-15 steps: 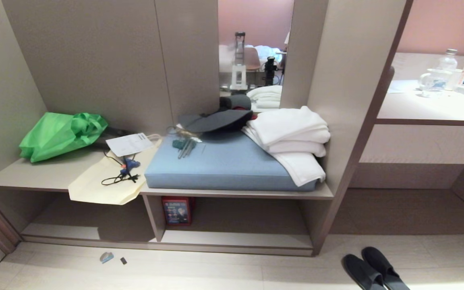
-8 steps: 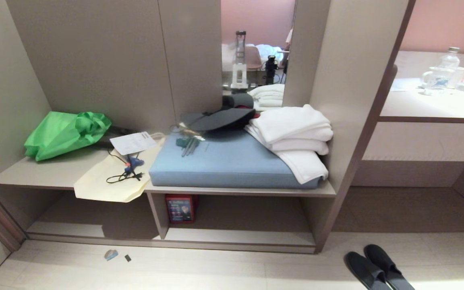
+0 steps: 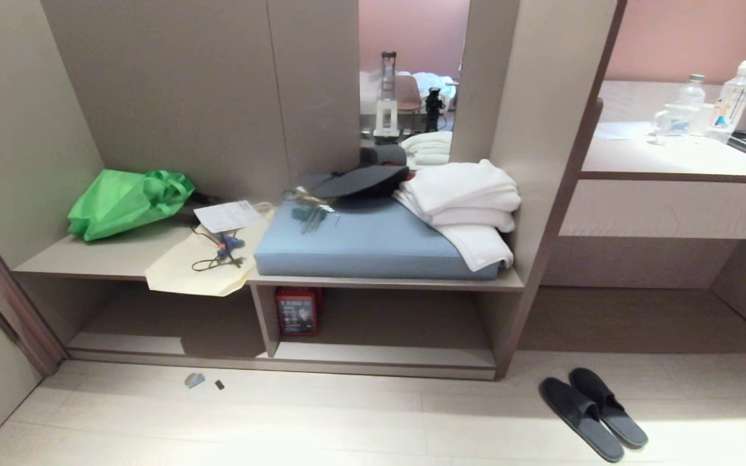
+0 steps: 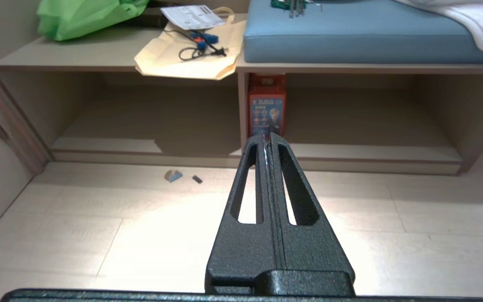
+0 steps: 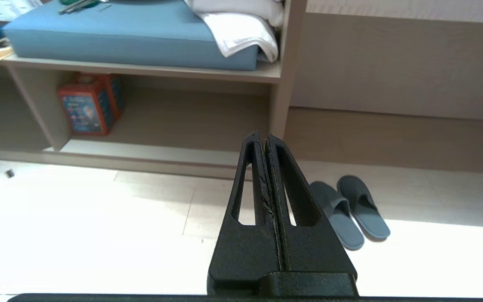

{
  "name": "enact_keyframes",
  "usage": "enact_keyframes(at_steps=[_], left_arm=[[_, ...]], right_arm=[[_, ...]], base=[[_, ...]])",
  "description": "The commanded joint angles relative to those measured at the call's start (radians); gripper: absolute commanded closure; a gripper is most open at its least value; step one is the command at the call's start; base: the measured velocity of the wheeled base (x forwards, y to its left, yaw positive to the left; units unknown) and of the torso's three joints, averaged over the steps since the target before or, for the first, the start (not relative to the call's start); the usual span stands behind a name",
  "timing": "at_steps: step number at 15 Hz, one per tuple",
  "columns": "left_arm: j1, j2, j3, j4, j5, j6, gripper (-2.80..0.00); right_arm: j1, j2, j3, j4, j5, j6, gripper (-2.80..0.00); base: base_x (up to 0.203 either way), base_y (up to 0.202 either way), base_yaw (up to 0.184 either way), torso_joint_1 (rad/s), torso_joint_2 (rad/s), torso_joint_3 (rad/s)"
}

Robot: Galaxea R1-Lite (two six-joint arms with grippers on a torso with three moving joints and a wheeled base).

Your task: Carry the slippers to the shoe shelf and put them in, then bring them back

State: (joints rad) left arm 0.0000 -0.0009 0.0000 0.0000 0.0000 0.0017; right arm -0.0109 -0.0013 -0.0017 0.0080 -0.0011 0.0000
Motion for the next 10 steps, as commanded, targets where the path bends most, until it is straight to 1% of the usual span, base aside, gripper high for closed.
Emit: enact_keyframes(at_steps=[1,10], left_arm=[[0.000,0.001,0.000,0.000,0.000,0.000,0.00],[0.000,0.001,0.000,0.000,0.000,0.000,0.00]], right_arm=[[0.001,0.001,0.001,-0.002,0.001,-0.002,0.00],[0.000,0.001,0.000,0.000,0.000,0.001,0.00]], base=[[-0.187,0.000,0.001,0.002,0.00,0.002],[-0.197,0.000,0.001,0.003,0.00,0.002]])
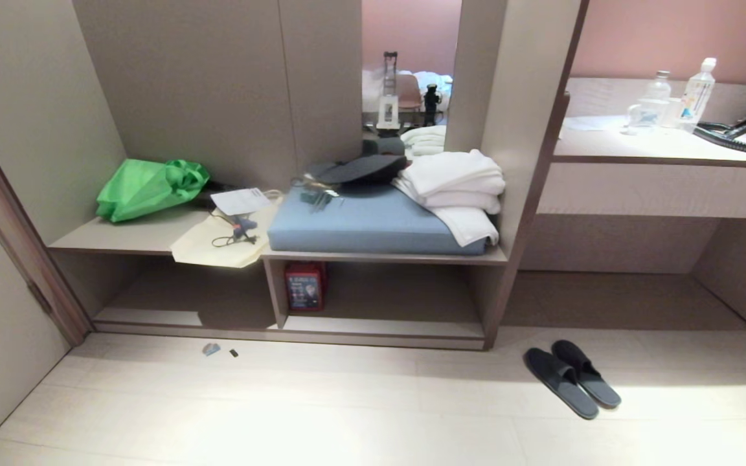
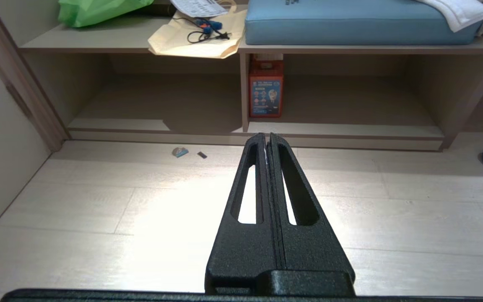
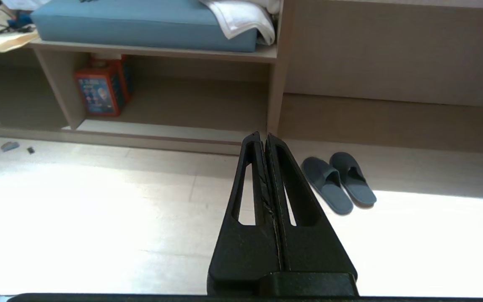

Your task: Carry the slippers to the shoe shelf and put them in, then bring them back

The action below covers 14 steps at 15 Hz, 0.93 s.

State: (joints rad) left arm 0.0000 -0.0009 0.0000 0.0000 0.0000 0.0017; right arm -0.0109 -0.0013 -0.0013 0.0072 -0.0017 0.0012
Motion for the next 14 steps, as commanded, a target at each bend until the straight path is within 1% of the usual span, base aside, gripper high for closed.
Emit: enact_keyframes(at_steps=[1,14], left_arm=[[0.000,0.001,0.000,0.000,0.000,0.000,0.00],[0.000,0.001,0.000,0.000,0.000,0.000,0.00]], right_arm=[[0.000,0.001,0.000,0.000,0.000,-0.001,0.00],[0.000,0.001,0.000,0.000,0.000,-0.001,0.00]], base=[[-0.193,0.000,0.003,0.004,0.00,-0.003],[-0.196,0.000,0.002,0.001,0.00,0.003]])
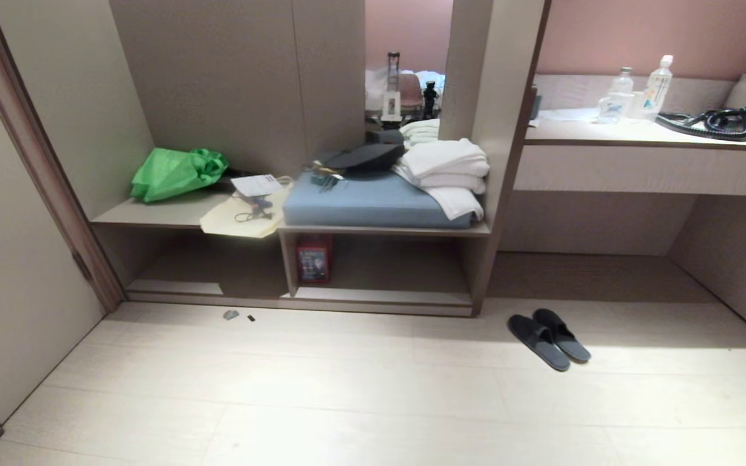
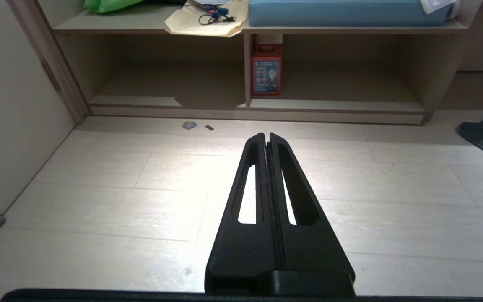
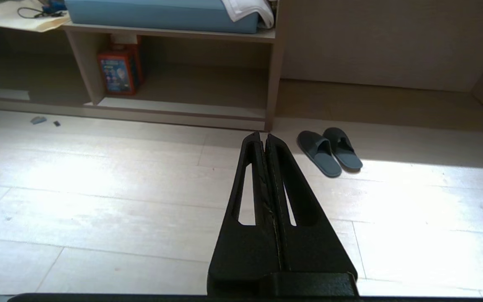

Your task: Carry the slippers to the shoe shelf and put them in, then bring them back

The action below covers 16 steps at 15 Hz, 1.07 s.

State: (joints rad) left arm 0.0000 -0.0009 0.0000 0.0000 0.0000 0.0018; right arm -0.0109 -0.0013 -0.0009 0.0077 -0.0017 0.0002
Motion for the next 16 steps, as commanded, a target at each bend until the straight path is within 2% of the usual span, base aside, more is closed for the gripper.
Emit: enact_keyframes(at_steps=[1,16], left_arm=[[0.000,0.001,0.000,0.000,0.000,0.000,0.00],[0.000,0.001,0.000,0.000,0.000,0.000,0.00]], right_arm=[[0.000,0.001,-0.001,0.000,0.000,0.000,0.00],[0.000,0.001,0.001,0.000,0.000,0.000,0.00]], base=[[-0.195,0.000,0.000,0.000,0.00,0.002],[-0.196,0.000,0.002,0.001,0.00,0.002]])
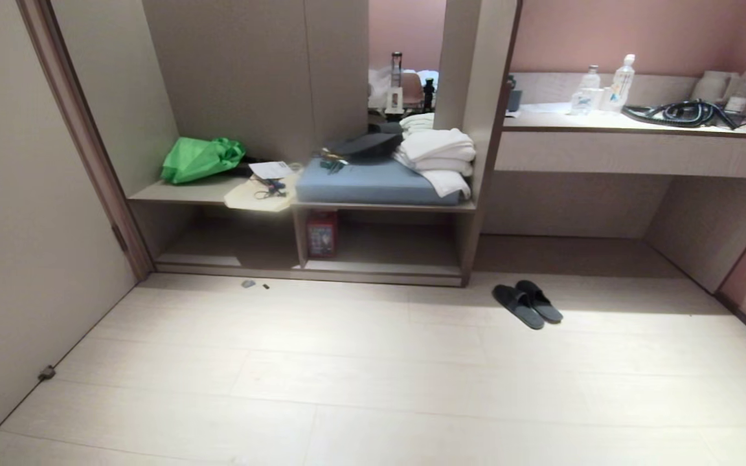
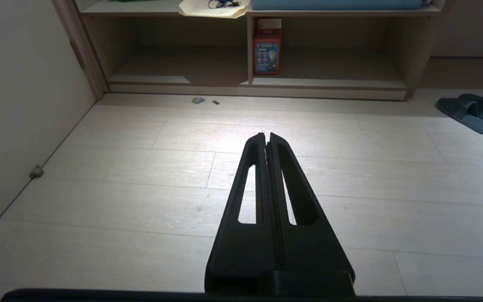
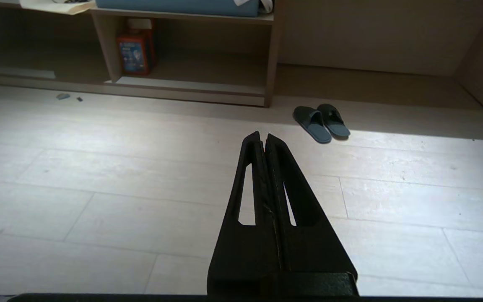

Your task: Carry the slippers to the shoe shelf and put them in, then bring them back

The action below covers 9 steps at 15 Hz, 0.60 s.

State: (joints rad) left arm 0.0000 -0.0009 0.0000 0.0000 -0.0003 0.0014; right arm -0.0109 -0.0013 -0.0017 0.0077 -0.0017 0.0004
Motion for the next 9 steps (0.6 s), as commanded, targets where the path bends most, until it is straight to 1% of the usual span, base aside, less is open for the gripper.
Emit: enact_keyframes(at_steps=[1,9], left_arm=[[0.000,0.001,0.000,0.000,0.000,0.000,0.00],[0.000,0.001,0.000,0.000,0.000,0.000,0.00]], right_arm=[[0.000,0.001,0.000,0.000,0.000,0.001,0.00],[0.000,0.001,0.001,0.000,0.000,0.001,0.00]], base=[[-0.193,0.000,0.003,0.007,0.01,0.002],[-0.198,0.000,0.002,0.003,0.00,0.001]])
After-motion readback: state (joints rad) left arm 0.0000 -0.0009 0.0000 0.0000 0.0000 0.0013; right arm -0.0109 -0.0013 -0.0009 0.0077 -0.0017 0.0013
